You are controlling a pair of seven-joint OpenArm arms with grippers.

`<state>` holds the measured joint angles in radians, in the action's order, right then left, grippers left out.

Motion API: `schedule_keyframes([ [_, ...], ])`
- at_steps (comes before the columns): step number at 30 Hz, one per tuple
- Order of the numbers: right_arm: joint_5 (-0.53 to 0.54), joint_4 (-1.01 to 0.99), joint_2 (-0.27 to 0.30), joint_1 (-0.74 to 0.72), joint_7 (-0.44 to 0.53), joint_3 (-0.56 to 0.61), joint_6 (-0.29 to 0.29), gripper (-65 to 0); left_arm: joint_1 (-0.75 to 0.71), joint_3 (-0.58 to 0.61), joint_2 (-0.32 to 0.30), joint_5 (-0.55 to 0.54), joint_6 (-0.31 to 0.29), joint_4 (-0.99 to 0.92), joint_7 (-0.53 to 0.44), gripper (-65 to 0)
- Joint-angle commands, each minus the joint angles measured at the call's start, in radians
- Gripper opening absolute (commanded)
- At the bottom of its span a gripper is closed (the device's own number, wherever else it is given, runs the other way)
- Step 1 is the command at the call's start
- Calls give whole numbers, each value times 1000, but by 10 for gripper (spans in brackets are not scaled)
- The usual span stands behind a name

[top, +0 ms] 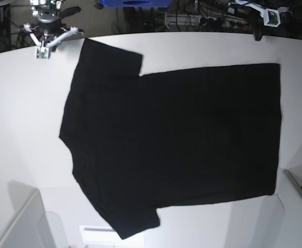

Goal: Fold the T-shirt properly

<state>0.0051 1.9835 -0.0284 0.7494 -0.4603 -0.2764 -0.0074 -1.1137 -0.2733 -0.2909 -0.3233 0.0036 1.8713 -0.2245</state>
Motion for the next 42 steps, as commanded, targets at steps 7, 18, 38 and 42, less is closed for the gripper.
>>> schedule_keyframes([
  [7,-3,20,-86,-97,-12,-10,-170,-650,22,-62,-8,-158,0,24,-16,-532],
  [18,264,13,-49,-130,-13,-11,-217,-264,157,-292,0,-412,-328,12,345,-212],
  [38,505,-157,-2,-288,-306,-215,-296,-246,381,-691,167,-317,-683,-109,675,-179],
  [42,505,-209,0,-294,-308,-215,-297,-246,381,-691,167,-316,-684,-109,675,-179],
])
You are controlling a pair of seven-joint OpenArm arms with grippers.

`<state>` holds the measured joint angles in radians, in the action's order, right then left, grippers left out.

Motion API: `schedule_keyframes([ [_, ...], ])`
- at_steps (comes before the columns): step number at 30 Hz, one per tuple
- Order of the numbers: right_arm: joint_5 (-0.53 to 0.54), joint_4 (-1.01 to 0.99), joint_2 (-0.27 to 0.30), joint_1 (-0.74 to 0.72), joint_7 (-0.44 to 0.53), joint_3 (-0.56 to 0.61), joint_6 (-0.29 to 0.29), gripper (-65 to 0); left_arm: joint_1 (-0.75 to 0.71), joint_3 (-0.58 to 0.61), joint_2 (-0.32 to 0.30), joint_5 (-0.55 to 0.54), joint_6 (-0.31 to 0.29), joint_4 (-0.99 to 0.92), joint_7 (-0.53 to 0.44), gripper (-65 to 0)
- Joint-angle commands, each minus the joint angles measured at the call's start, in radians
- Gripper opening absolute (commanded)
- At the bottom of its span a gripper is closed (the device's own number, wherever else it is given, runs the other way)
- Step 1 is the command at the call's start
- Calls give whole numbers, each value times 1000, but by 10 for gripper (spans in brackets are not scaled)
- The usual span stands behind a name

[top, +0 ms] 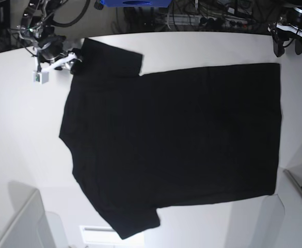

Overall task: Fold the T-shirt properly
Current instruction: 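Lower both grippers onto the shirt's shoulder corners and close them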

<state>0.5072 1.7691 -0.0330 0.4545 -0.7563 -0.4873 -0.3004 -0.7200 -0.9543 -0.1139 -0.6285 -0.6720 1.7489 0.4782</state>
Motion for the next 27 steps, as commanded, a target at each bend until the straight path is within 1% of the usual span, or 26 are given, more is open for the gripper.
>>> schedule_keyframes([
  [1,3,-1,5,0,-12,-3,-4,-246,-13,-10,-10,-11,-9,13,-28,-179],
  [5,3,-4,2,5,-13,12,-10,-246,-13,-10,-10,-9,-9,13,-28,-179],
  [7,3,-4,8,16,-13,43,-36,-246,-13,-10,-10,-9,-9,13,-28,-179],
  [9,3,-4,8,25,-12,63,-47,-248,-13,-10,-10,-9,-9,13,-28,-179],
  [16,0,-4,2,26,-12,68,-52,-248,-13,-10,-8,-9,-9,7,-28,-179],
  [24,0,-4,5,26,-13,71,-56,-248,6,-10,-8,-9,-10,-57,-28,-179],
  [27,0,-4,9,30,-13,105,-85,-248,9,-10,-8,-11,-10,-66,-28,-179],
])
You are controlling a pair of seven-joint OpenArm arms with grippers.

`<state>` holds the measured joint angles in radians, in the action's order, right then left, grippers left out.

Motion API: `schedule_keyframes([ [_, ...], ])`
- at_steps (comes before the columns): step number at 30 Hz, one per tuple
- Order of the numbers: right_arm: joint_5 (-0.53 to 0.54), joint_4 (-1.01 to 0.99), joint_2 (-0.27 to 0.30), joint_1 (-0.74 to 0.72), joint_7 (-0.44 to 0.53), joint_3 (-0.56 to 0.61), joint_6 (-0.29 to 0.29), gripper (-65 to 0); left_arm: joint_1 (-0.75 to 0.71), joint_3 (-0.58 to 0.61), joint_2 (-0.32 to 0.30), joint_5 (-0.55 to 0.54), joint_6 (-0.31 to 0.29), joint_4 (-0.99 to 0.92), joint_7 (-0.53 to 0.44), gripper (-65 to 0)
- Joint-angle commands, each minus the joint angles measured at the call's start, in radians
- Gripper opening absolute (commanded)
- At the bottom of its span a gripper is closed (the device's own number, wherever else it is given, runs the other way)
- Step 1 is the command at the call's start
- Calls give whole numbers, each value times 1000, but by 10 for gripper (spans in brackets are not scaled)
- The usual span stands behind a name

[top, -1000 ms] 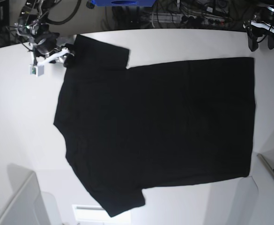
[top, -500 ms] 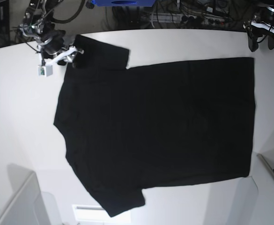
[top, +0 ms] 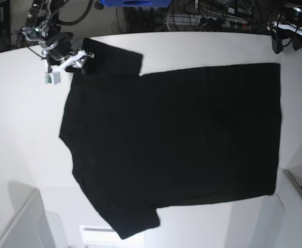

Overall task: Fold the T-shirt properly
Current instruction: 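Lower both grippers onto the shirt's shoulder corners and close them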

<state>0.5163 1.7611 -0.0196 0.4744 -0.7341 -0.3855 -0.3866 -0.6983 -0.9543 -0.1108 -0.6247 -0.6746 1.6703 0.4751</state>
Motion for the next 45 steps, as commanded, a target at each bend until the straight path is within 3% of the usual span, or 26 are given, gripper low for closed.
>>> schedule_keyframes([
  [1,-11,3,-4,10,-35,10,-2,-255,-13,-9,-11,-16,-7,11,-25,-179],
  [6,-12,-60,-4,-1,-29,13,-2,-359,7,-9,-11,-14,-7,4,-22,-179],
  [12,-12,-108,-4,-13,-28,6,-8,-387,38,-9,-10,-14,-7,-17,-17,-179],
  [18,-12,-108,-3,-13,-28,7,-8,-650,61,-9,-10,-21,0,-19,-16,-179],
  [35,-12,-108,10,-13,-31,6,-8,-650,199,34,-10,-22,3,-273,-14,-179],
  [40,-12,-108,10,-13,-29,6,-8,-650,237,42,-10,-22,62,-302,-14,-179],
  [45,-12,-108,10,-13,-29,6,-8,-650,269,76,-11,-17,65,-310,23,-179],
])
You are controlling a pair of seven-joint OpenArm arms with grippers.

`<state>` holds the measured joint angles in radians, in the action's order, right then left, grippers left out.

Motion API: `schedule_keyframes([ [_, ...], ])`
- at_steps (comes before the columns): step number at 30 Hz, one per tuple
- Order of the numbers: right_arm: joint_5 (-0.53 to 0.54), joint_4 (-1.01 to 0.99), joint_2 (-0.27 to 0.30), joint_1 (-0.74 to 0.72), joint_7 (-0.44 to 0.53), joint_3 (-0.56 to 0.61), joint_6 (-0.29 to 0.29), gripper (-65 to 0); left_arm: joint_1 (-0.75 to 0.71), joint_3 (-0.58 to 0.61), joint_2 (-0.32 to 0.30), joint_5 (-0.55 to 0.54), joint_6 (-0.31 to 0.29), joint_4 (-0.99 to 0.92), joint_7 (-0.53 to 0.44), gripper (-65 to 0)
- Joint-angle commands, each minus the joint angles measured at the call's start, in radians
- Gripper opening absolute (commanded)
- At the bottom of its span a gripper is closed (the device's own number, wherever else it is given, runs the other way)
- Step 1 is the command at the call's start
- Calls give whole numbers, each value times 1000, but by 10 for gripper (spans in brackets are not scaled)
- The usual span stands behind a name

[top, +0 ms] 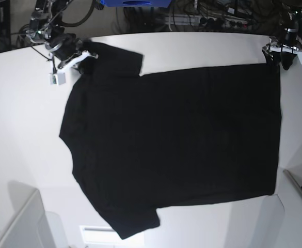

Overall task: Fold the T-shirt properly
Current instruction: 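Lower both grippers onto the shirt's shoulder corners and close them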

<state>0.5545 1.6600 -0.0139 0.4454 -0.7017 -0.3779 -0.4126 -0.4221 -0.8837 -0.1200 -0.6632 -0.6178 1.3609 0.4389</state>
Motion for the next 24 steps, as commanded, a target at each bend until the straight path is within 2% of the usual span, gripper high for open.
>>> schedule_keyframes([
  [1,-50,-7,4,16,-62,-2,17,-650,-4,5,-2,18,8,-1,84,-179],
  [4,-50,-7,4,16,-62,-2,17,-650,19,8,0,21,8,1,114,-181],
  [12,-50,-7,4,16,-62,-2,17,-650,32,11,19,24,8,1,117,-194],
  [14,-50,-7,5,16,-62,-2,17,-650,45,13,19,24,8,-1,119,-255],
  [19,-50,-7,29,16,-62,-2,17,-650,53,13,19,26,8,-7,119,-457],
  [24,-50,-7,30,16,-60,-2,17,-650,45,45,13,26,8,-5,119,-602],
])
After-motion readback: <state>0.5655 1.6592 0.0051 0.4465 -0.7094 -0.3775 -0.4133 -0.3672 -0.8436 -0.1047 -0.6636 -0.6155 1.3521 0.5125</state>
